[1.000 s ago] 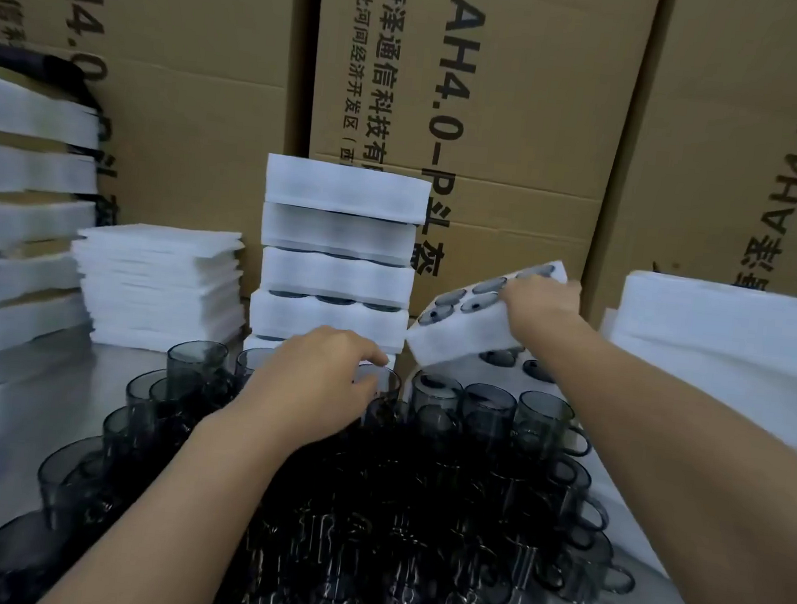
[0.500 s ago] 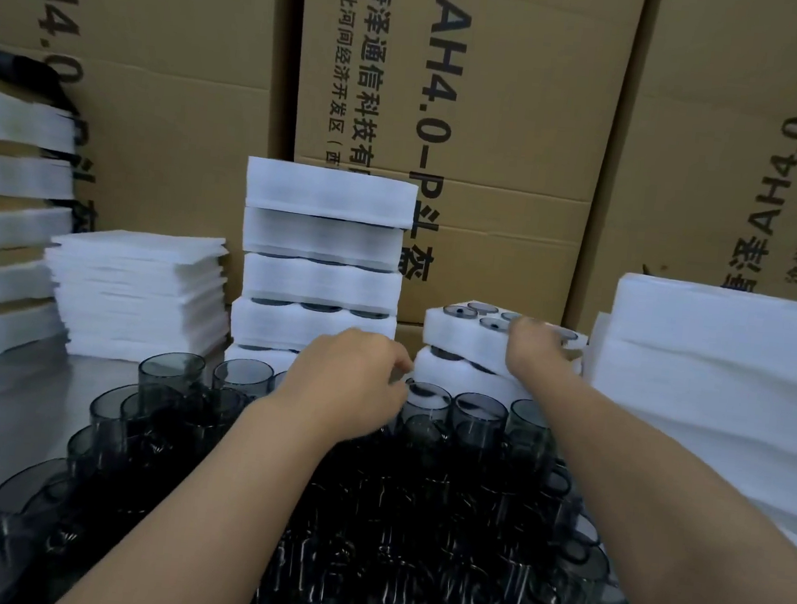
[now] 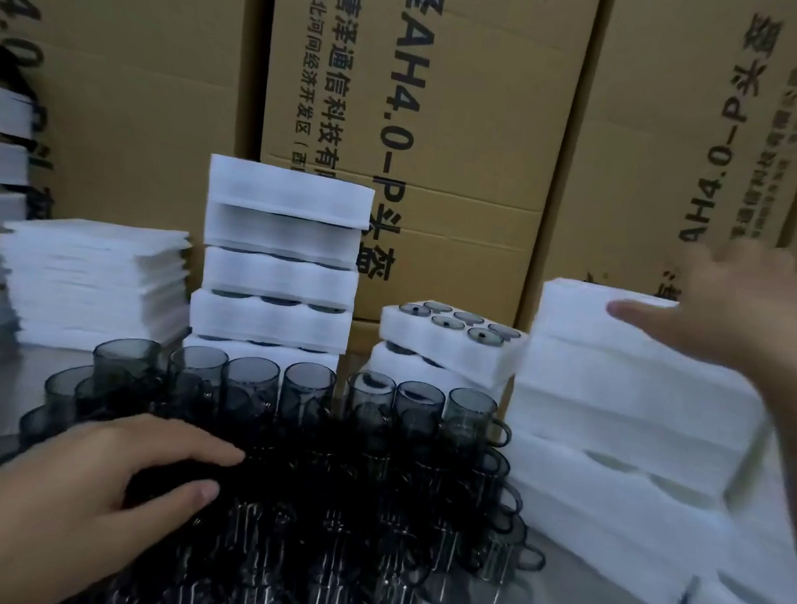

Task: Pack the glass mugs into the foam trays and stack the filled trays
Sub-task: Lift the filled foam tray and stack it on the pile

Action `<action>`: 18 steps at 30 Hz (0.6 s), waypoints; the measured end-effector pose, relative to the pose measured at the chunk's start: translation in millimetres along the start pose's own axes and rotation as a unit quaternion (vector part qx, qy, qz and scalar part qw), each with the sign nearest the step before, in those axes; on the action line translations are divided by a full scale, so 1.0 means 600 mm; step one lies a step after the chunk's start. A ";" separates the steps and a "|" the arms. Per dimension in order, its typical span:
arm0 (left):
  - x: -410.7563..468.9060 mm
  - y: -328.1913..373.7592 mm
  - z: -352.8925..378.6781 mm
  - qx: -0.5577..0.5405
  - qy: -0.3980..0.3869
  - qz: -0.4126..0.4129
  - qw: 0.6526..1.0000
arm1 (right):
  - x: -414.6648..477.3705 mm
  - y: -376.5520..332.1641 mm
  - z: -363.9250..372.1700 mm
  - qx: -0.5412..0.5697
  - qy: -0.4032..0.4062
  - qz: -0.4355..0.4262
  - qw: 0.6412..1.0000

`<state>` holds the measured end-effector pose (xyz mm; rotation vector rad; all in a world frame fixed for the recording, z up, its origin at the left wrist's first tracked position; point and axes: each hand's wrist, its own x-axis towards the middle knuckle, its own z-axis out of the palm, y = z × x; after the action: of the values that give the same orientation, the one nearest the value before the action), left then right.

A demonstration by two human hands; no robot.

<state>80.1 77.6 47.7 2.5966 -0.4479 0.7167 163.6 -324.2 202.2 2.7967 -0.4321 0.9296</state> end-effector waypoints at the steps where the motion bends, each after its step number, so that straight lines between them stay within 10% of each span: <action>1: -0.010 -0.003 -0.006 -0.006 0.020 -0.015 1.000 | 0.015 0.022 0.006 -0.010 -0.069 0.010 0.998; 4: -0.032 0.010 -0.012 -0.039 0.044 -0.052 0.997 | 0.032 0.050 0.038 0.054 -0.167 -0.055 0.983; 18: -0.088 0.073 0.116 -0.256 0.083 -0.079 0.960 | -0.117 0.047 -0.033 0.136 0.156 -0.250 0.946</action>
<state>47.8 17.5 -22.9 2.0425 -0.3178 0.6555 89.5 -330.5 177.2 2.6915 0.4642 1.3378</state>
